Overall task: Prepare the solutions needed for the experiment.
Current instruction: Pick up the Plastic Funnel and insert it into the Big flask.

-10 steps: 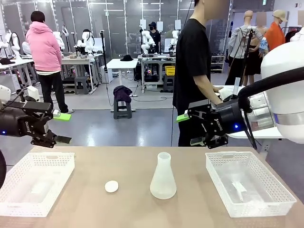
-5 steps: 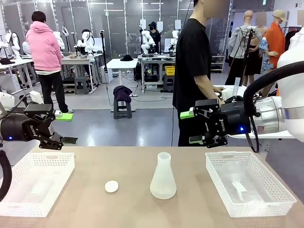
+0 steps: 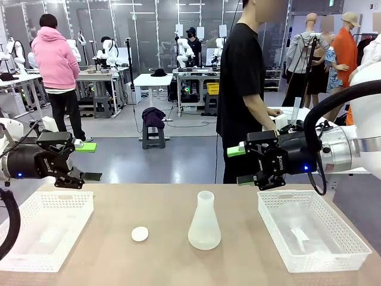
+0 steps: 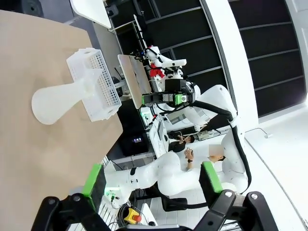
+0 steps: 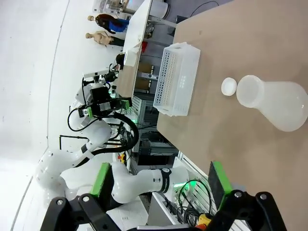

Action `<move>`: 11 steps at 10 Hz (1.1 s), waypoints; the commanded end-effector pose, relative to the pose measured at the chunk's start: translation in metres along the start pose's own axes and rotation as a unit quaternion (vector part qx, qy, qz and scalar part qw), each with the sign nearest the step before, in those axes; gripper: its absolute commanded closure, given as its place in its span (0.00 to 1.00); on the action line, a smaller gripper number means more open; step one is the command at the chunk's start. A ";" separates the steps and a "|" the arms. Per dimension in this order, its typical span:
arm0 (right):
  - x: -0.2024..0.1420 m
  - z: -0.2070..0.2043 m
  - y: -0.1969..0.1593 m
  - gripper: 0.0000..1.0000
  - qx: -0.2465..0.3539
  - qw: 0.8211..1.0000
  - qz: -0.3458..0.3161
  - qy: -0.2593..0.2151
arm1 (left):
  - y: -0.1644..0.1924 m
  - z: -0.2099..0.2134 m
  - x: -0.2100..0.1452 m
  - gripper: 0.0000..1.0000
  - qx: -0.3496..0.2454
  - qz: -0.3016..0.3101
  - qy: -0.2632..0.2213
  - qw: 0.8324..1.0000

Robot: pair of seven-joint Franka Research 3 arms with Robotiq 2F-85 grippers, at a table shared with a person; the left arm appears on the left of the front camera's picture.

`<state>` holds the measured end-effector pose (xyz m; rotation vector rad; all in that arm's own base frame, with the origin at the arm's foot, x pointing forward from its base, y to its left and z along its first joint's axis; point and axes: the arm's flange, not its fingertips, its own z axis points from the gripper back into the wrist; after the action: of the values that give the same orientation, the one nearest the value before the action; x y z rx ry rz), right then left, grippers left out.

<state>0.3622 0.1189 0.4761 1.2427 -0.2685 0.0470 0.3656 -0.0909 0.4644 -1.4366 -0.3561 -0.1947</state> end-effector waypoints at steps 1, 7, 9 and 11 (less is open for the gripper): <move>-0.001 -0.001 0.003 0.00 0.010 1.000 -0.009 0.001 | -0.002 0.002 -0.001 0.00 -0.004 0.002 0.003 1.000; -0.001 -0.001 0.003 0.00 0.010 1.000 -0.009 0.001 | -0.002 0.002 -0.001 0.00 -0.004 0.002 0.003 1.000; -0.001 0.000 0.000 0.00 0.004 1.000 -0.002 0.004 | -0.002 0.002 -0.001 0.00 -0.004 0.002 0.003 1.000; 0.017 0.029 0.024 0.00 -0.117 0.977 0.166 0.062 | -0.002 0.002 -0.001 0.00 -0.004 0.002 0.003 1.000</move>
<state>0.3626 0.1098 0.4911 1.0860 -0.2920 0.1986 0.3656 -0.0895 0.4645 -1.4364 -0.3570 -0.1937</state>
